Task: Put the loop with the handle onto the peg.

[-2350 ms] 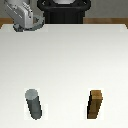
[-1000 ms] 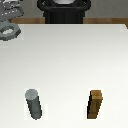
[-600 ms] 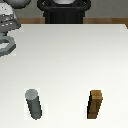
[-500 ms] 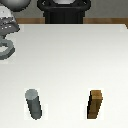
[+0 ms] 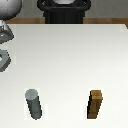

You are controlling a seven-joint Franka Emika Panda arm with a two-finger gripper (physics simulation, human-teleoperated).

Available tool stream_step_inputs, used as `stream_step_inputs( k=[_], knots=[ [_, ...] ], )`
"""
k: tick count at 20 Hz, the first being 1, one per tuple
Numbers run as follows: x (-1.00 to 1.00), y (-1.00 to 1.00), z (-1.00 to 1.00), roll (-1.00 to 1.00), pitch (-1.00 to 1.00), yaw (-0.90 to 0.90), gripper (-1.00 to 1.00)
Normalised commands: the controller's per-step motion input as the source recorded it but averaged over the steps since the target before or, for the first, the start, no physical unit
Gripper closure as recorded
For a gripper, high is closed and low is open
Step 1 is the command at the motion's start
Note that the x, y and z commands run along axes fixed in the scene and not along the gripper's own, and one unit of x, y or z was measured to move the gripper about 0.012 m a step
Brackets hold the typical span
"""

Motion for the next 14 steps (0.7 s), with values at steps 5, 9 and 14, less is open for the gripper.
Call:
stream_step_inputs(
  k=[5,9,14],
  knots=[
    [0.00,0.00,0.80,0.00,0.00,0.00,1.00],
    [0.00,0.00,0.25,0.00,0.00,0.00,1.00],
    [0.00,0.20,0.00,0.00,0.00,0.00,1.00]
  ],
)
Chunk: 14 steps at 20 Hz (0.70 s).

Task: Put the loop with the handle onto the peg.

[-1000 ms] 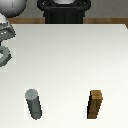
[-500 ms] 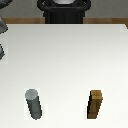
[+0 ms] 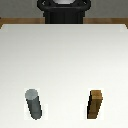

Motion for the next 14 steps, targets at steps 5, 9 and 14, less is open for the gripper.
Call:
stream_step_inputs(
  k=[5,9,14],
  knots=[
    [0.00,0.80,0.00,0.00,0.00,0.00,1.00],
    [0.00,1.00,0.00,0.00,0.00,0.00,1.00],
    [0.44,0.40,0.00,0.00,0.00,0.00,1.00]
  ],
)
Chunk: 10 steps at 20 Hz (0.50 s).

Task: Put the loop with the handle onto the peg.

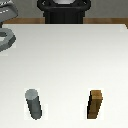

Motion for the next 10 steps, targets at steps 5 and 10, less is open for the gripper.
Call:
stream_step_inputs(
  k=[5,10],
  knots=[
    [1.00,0.00,0.00,0.00,0.00,0.00,1.00],
    [0.80,0.07,0.00,0.00,0.00,0.00,1.00]
  ],
)
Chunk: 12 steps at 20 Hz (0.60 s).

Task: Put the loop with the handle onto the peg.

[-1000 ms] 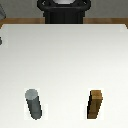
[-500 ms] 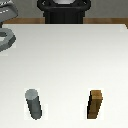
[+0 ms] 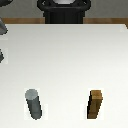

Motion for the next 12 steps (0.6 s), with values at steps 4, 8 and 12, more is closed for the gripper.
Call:
stream_step_inputs(
  k=[4,8,12],
  knots=[
    [0.00,1.00,0.00,0.00,0.00,0.00,1.00],
    [0.00,1.00,0.00,0.00,0.00,0.00,1.00],
    [0.00,1.00,0.00,0.00,0.00,0.00,1.00]
  ],
)
